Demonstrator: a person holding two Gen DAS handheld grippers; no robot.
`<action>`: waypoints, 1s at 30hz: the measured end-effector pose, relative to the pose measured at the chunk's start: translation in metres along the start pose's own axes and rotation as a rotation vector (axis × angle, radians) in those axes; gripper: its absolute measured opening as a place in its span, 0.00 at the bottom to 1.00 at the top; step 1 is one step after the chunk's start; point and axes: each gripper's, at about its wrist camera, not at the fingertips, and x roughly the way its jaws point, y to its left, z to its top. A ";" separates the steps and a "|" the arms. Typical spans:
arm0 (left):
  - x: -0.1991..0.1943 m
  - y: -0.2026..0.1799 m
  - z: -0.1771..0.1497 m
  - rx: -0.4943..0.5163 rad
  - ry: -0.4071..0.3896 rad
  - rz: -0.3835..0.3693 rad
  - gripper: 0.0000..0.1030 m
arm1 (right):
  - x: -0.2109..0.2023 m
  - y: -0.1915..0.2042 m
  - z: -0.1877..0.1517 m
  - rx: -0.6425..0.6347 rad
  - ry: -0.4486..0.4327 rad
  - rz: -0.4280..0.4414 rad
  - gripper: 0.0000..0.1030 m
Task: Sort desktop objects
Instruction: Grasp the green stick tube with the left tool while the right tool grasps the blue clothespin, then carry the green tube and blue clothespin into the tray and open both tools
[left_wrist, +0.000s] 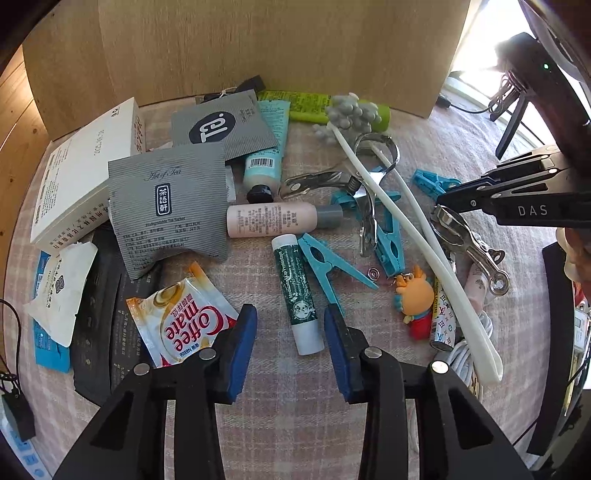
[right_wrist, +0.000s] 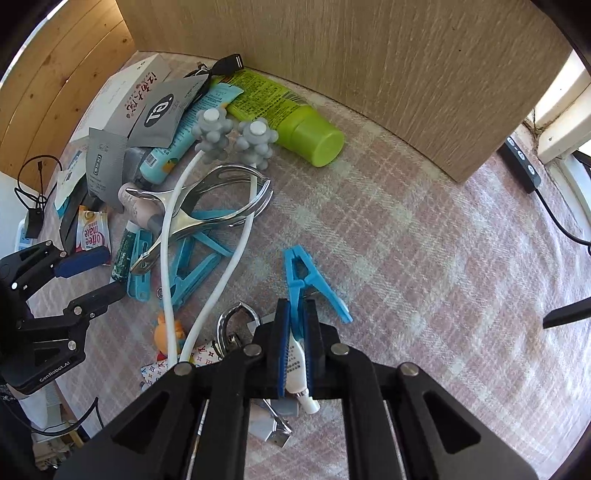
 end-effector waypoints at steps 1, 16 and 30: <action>0.002 -0.002 0.002 0.007 0.004 0.007 0.34 | 0.000 0.001 0.001 -0.002 -0.004 -0.003 0.07; -0.001 -0.006 -0.008 -0.010 0.017 -0.010 0.14 | -0.008 0.005 -0.016 0.032 -0.012 0.000 0.04; -0.085 -0.076 -0.048 0.071 -0.070 -0.070 0.14 | -0.090 -0.051 -0.149 0.160 -0.093 -0.003 0.04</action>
